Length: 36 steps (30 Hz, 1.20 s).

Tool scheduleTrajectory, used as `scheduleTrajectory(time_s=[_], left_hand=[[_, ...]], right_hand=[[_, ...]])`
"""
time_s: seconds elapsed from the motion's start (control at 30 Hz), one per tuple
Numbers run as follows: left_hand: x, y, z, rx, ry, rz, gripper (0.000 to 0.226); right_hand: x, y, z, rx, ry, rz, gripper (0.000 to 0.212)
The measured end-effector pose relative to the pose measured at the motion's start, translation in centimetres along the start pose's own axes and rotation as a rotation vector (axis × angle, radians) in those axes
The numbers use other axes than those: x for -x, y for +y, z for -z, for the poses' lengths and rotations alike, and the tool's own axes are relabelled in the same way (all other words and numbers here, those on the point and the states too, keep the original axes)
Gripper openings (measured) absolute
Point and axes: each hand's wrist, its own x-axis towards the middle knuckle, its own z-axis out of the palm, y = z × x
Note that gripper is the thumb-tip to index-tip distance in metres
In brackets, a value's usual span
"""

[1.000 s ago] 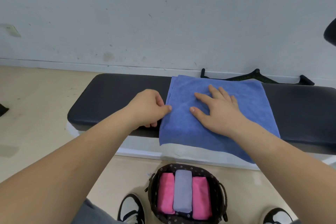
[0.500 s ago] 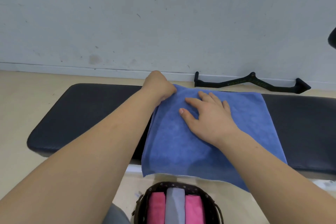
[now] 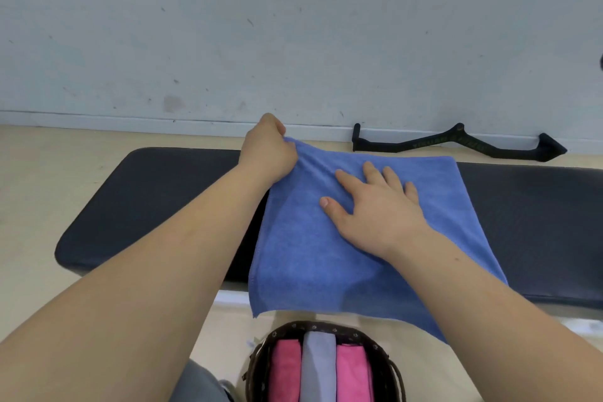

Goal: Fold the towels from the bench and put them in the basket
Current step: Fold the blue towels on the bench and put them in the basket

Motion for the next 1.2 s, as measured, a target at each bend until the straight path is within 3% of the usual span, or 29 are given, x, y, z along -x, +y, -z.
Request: scheduleTrajectory(time_s=[0.1,0.2,0.3,0.4,0.53,0.73,0.9,1.0,1.13,1.2], left_hand=[[1.1,0.3,1.2,-0.168,-0.027,-0.024,0.050],[2.9,0.0,3.2,-0.317,-0.129,0.018,0.045],[5.8,0.3,5.2,-0.304,-0.359,0.140,0.051],[8.2,0.4,5.6,-0.278,-0.490,0.136,0.040],[9.7,0.6,5.5,-0.205,-0.487,0.115,0.030],[10.6,2.4,4.7,-0.125,-0.492,0.049,0.016],[10.0,3.6,4.2,-0.153,-0.617,0.120,0.035],[9.3,3.3,3.5,-0.166,-0.524,0.038,0.031],[8.0,2.6,1.8,-0.065,-0.256,-0.205,0.034],[7.5,2.6,1.6,-0.110,-0.223,-0.256,0.034]], right_hand=[[0.2,0.9,0.0,-0.051,0.034,0.020,0.069],[0.7,1.7,0.6,-0.035,0.099,0.016,0.062],[1.7,2.6,0.7,0.054,-0.019,-0.062,0.067],[2.8,3.7,0.0,0.034,-0.095,-0.069,0.071],[3.3,6.3,0.7,-0.015,0.001,-0.104,0.074],[7.0,6.0,2.2,0.262,-0.011,-0.247,0.076],[9.0,7.3,3.5,0.312,-0.049,-0.340,0.068],[8.3,9.0,3.4,0.135,0.132,-0.259,0.057],[6.6,10.8,2.5,-0.029,0.136,-0.088,0.044],[6.4,11.1,2.2,0.018,0.208,-0.083,0.036]])
